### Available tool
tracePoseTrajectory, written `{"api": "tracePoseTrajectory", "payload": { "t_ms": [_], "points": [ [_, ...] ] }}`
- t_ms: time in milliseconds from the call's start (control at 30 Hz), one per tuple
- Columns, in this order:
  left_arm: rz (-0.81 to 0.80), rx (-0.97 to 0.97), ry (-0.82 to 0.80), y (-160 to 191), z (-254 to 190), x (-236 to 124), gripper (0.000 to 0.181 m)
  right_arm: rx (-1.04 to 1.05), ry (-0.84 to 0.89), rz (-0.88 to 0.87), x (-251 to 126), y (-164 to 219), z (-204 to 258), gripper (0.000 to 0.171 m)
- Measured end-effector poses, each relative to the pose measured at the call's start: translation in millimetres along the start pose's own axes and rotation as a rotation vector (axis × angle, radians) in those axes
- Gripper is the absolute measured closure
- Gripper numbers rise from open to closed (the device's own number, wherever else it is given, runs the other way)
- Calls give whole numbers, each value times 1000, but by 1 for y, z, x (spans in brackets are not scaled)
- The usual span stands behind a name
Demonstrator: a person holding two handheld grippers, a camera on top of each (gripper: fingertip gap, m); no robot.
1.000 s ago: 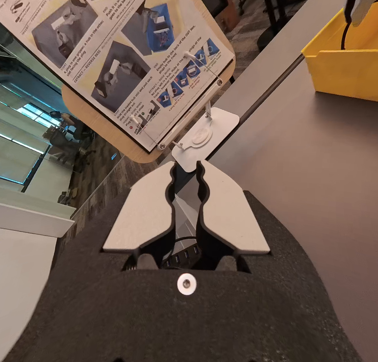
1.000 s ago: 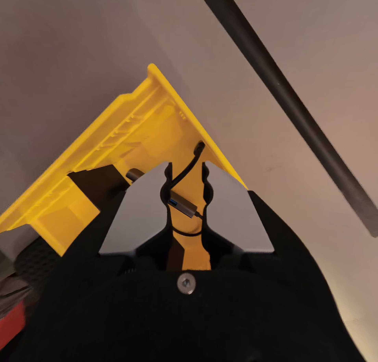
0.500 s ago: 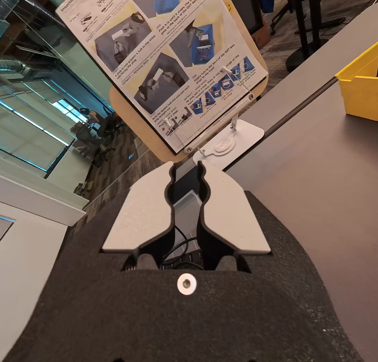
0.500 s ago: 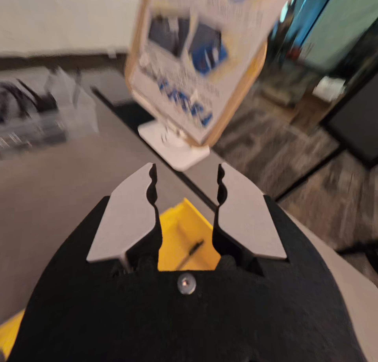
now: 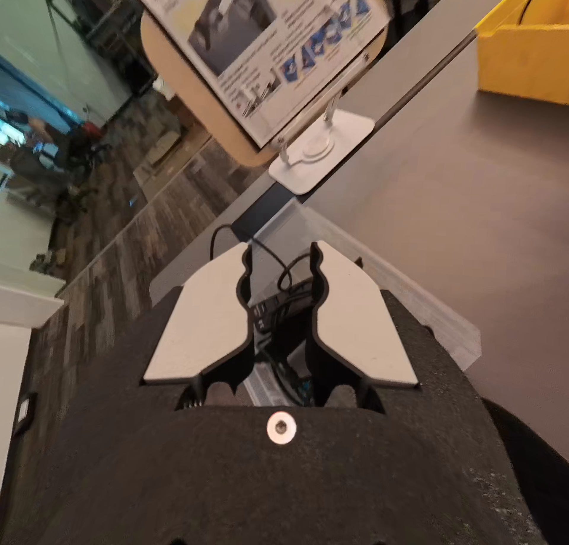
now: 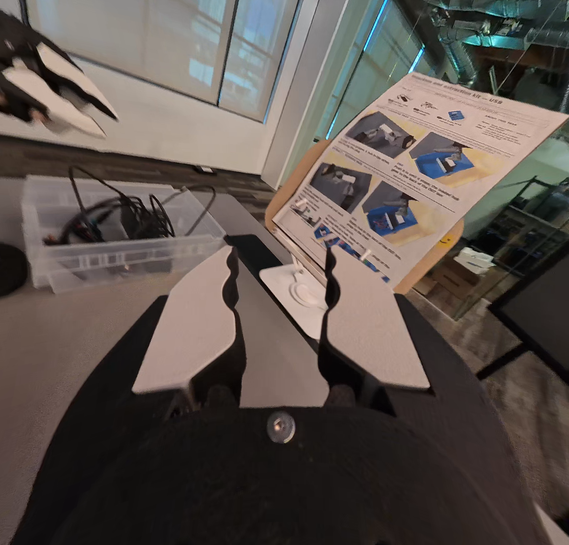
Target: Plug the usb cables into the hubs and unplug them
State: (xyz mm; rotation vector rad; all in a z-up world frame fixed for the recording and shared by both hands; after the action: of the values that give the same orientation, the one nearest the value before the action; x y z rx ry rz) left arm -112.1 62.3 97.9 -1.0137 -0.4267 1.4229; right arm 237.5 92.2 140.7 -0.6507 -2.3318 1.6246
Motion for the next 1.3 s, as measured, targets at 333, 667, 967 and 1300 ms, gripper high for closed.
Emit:
{"api": "tracePoseTrajectory", "payload": {
  "t_ms": [333,667,967,1300],
  "points": [
    [327,82,-65,77,14,-33,157,-5,55,97,-6,22,-12,122],
    [293,80,-43,130,-34,-63,159,74,38,-26,-27,5,-18,121],
    [358,132,69,163,-73,-27,165,81,1,-129,-43,-11,-15,121],
    [347,461,220,173,-101,25,172,95,3,-99,-39,0,-21,121]
  ]
}}
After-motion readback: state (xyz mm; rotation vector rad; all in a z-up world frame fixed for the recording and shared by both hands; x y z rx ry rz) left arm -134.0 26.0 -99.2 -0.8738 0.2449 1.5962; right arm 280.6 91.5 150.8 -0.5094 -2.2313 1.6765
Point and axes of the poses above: each gripper's, where its closed fingertips meet, x out along the fingers, y out of its underside, z = x × y across the jaws, the point moved 1 cm from there along -x, back along the fingers, and after that the axes turned 11 degrees about -y, right-handed, at the moved point
